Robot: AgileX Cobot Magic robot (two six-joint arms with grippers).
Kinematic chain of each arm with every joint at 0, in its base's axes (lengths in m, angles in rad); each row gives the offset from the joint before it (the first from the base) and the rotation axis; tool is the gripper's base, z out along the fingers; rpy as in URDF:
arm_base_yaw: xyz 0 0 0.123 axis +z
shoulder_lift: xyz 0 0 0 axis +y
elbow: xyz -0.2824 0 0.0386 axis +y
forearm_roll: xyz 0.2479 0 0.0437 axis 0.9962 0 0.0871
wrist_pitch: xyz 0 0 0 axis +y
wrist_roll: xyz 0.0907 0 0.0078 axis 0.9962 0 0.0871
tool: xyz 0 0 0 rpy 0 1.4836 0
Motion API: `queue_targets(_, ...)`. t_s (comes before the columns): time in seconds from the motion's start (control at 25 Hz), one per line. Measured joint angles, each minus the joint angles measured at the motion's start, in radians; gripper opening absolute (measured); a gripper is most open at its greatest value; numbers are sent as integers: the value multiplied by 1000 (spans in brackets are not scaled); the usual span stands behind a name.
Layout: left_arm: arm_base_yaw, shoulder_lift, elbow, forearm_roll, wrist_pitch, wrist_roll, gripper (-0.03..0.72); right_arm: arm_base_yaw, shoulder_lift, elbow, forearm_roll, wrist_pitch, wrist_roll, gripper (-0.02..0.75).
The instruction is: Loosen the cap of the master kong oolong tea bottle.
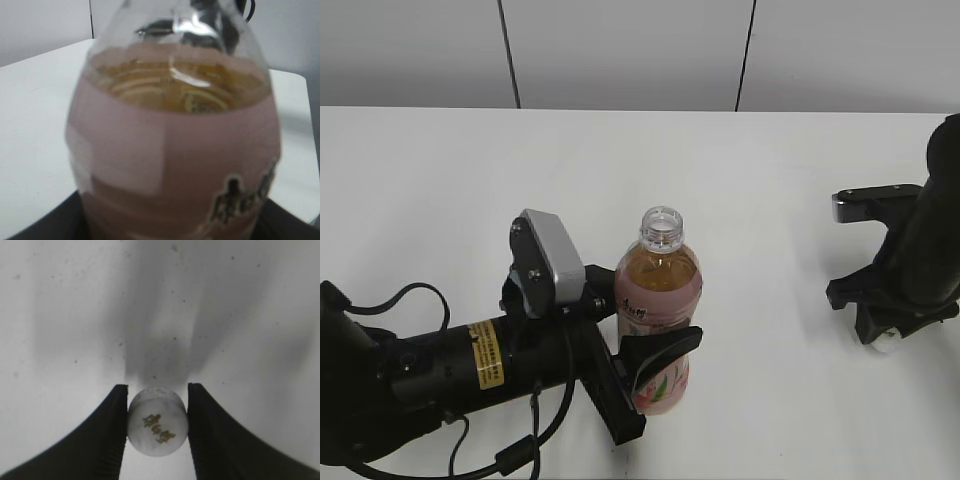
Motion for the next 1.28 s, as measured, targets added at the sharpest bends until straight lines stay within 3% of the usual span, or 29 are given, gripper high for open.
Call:
queue_targets(0.08,0,0,0,0,0,0,385,0,5,0,0,-7,1,305)
queue_targets(0.28,0,0,0,0,0,0,385,0,11,0,9,-10,1,459)
queue_targets(0.4,0,0,0,-6,0,0,385,0,11,0,11,-10,1,514)
queue_targets(1.08,-1,0,0,-28,0,-2,385,0,11,0,20,-10,3,532)
queue_targets(1.28,-2,6,0,-33,30,-3,472,0,11,0,20,-10,3,532)
